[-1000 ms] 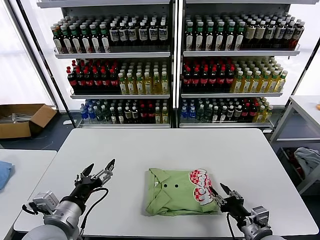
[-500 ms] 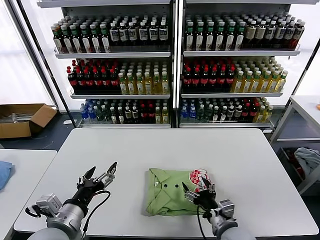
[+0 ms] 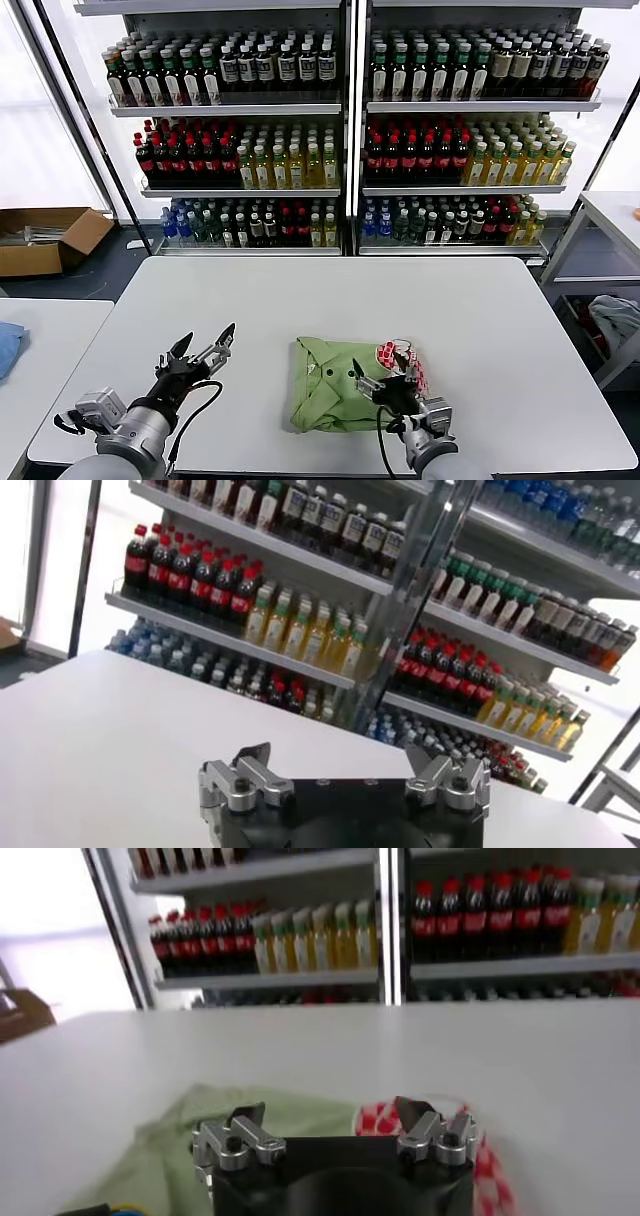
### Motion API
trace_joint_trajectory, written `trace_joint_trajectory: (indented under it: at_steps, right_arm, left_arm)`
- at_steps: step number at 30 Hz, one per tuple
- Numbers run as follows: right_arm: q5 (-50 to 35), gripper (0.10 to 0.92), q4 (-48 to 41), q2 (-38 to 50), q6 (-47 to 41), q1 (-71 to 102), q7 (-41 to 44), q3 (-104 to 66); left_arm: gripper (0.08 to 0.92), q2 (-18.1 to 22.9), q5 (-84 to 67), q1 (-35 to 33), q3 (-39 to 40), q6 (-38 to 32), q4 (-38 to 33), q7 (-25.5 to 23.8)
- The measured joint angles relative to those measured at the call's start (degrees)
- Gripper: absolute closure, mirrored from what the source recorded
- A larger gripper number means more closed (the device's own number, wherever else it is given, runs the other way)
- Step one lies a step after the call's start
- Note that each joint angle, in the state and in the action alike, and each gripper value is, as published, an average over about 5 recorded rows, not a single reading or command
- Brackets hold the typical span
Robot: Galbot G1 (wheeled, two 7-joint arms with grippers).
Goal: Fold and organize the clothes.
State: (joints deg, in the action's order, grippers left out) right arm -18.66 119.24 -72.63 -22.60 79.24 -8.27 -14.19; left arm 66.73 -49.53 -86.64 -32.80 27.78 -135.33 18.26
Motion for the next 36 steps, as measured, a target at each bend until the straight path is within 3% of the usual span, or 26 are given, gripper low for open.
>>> trace_joint_trajectory:
  at_steps: [12, 24, 36]
  right_arm:
    - [-1.7, 0.203, 5.8, 1.4, 5.3, 6.0, 6.4, -15.3]
    - [-2.9, 0.203, 3.8, -0.9, 11.6, 11.8, 16.6, -33.1]
    - [-3.3, 0.203, 3.5, -3.6, 14.9, 14.8, 21.2, -38.8]
  left_arm:
    - [0.177, 0.5, 5.6, 0.1, -1.9, -2.7, 2.9, -6.2]
    - [0.177, 2.8, 10.4, -1.3, -7.4, -7.0, 6.5, -17.5]
    - [0.177, 5.8, 11.8, -2.8, -15.1, -10.0, 7.9, -25.8]
